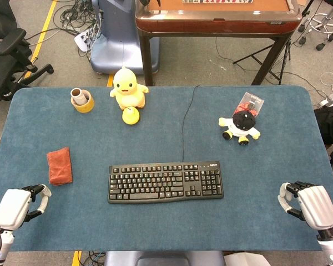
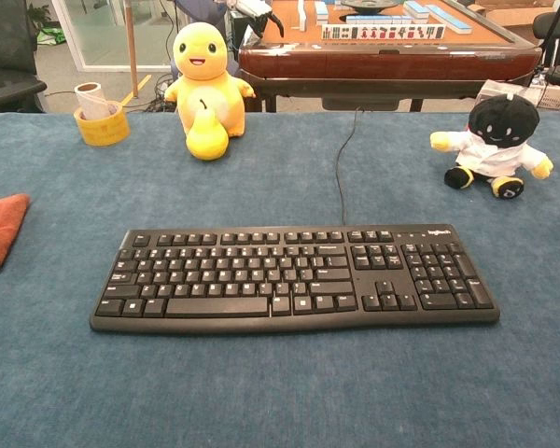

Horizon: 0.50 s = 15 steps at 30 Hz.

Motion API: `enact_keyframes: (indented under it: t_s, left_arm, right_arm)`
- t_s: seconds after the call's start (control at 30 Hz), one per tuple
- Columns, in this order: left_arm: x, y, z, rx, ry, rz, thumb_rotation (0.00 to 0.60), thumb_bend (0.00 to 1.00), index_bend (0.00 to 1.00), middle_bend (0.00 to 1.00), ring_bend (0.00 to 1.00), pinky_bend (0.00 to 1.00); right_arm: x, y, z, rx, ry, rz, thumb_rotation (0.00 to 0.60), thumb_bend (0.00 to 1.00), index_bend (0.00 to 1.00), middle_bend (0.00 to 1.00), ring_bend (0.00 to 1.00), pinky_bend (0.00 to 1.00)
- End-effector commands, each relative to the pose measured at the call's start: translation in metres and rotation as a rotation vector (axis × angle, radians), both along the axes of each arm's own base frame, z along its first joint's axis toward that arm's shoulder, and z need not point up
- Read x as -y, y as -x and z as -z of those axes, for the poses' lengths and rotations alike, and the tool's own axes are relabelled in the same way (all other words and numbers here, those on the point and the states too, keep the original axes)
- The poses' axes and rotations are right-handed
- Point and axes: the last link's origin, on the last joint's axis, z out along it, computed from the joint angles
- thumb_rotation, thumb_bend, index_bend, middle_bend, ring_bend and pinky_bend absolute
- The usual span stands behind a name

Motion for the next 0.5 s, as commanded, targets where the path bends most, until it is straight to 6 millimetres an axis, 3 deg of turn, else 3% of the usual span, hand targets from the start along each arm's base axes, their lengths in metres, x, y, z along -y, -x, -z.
enact_keyframes:
  t_s: [0.03,0.2,0.5]
  left_arm:
    - [0.0,0.0,0.001,0.007,-0.008,0.026,0.6,0.34,0.55,0.75,0.75,0.93]
    - [0.0,0.002,0.003,0.008,-0.003,0.027,0.6,0.34,0.49,0.76,0.76,0.95]
    - [-0.003,-0.01,0.009,0.041,0.047,0.073,0.6,0.34,0.44,0.88,0.84,1.0]
  right_arm:
    - [-0.001,0.0,-0.003,0.01,0.015,0.0,0.6,0.42,0.25,0.68,0.64,0.78]
    - [0.0,0.002,-0.006,0.021,0.026,0.007,0.6,0.42,0.25,0.68,0.64,0.78]
    - [0.0,0.002,-0.005,0.014,0.029,0.011,0.6,0.42,0.25,0.68,0.64,0.78]
